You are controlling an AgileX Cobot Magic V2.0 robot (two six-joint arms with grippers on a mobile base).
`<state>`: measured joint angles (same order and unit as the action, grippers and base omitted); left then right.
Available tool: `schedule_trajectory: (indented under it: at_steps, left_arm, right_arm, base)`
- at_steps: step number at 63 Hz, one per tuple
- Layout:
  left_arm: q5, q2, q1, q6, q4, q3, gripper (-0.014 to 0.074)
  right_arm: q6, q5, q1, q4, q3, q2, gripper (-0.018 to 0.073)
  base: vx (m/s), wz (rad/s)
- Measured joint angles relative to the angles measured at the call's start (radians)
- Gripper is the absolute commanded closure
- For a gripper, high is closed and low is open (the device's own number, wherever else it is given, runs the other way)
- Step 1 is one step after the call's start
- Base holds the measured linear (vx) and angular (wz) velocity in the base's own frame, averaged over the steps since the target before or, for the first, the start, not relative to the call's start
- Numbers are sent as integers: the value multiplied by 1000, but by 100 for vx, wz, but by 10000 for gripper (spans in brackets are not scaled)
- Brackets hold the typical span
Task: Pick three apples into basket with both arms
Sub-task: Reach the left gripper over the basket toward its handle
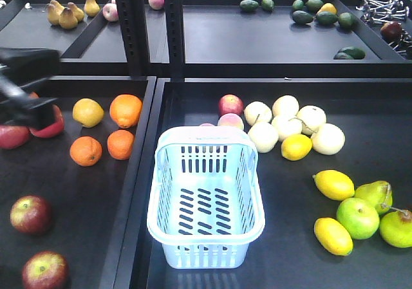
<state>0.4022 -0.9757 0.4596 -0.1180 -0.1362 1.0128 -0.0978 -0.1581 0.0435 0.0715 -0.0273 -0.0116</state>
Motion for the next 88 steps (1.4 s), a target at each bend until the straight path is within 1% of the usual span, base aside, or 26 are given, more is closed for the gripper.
schedule_trajectory:
  at_steps: [4,8,12,16,18,19,20,23,25,27,30,32,36,40,47,53,57,66,75,88]
  left_arm:
    - [42,-57,0,-58,-40,59,560]
    - [102,-129,0,-139,-92,121,531]
    - [169,-195,0,-242,-160,186,486]
    - [254,-270,0,-347,-244,259,425]
    - [280,-300,0,-379,-278,294,391]
    - [305,-315,0,-400,-295,301,355]
    - [329,-337,0,-442,-319,327,336]
    - [382,-386,0,-514,-372,370,267]
    - [415,-419,0,-553,-391,393,227]
    - [444,-449,1,-605,-408,418,166]
    - [473,-488,3,-656,-419,448,99]
    - [484,-507,3,-680,-422,466,57]
    - [493,-551,5,-726,-425,491,0]
    - [493,-586,5,-756,-426,506,-26]
    - [493,-653,5,-789,-424,515,-13]
    - [510,-704,5,-796,-408,515,13]
    - [521,-737,5,-797,-381,515,27]
    - [508,-778,5,-800,-348,515,36]
    - [481,-795,5,-821,-339,515,36]
    - [459,-825,5,-825,-337,515,36]
  right_arm:
    - [0,0,0,0,0,0,564]
    - [0,0,0,0,0,0,564]
    - [0,0,0,0,0,0,564]
    - [0,0,0,0,0,0,564]
    - [0,0,0,0,0,0,564]
    - [0,0,0,0,0,0,564]
    - [0,0,0,0,0,0,564]
    - [0,0,0,0,0,0,564]
    - [0,0,0,0,0,0,564]
    - [0,0,0,0,0,0,564]
    - [0,0,0,0,0,0,564]
    - [0,0,0,0,0,0,564]
    - [0,0,0,0,0,0,564]
    - [0,0,0,0,0,0,564]
    - [0,0,0,0,0,0,564]
    - [0,0,0,0,0,0,564]
    - [0,0,0,0,0,0,564]
    - [0,0,0,0,0,0,564]
    - [0,0,0,0,0,0,564]
    - [0,0,0,0,0,0,564]
  base:
    - [0,0]
    - [0,0]
    - [0,0]
    - [0,0]
    - [0,0]
    - [0,0]
    - [0,0]
    - [0,0]
    - [0,0]
    - [0,0]
    - [0,0]
    - [0,0]
    - [0,0]
    - [0,0]
    - [0,0]
    - [0,0]
    - [0,0]
    - [0,0]
    - [0,0]
    - [0,0]
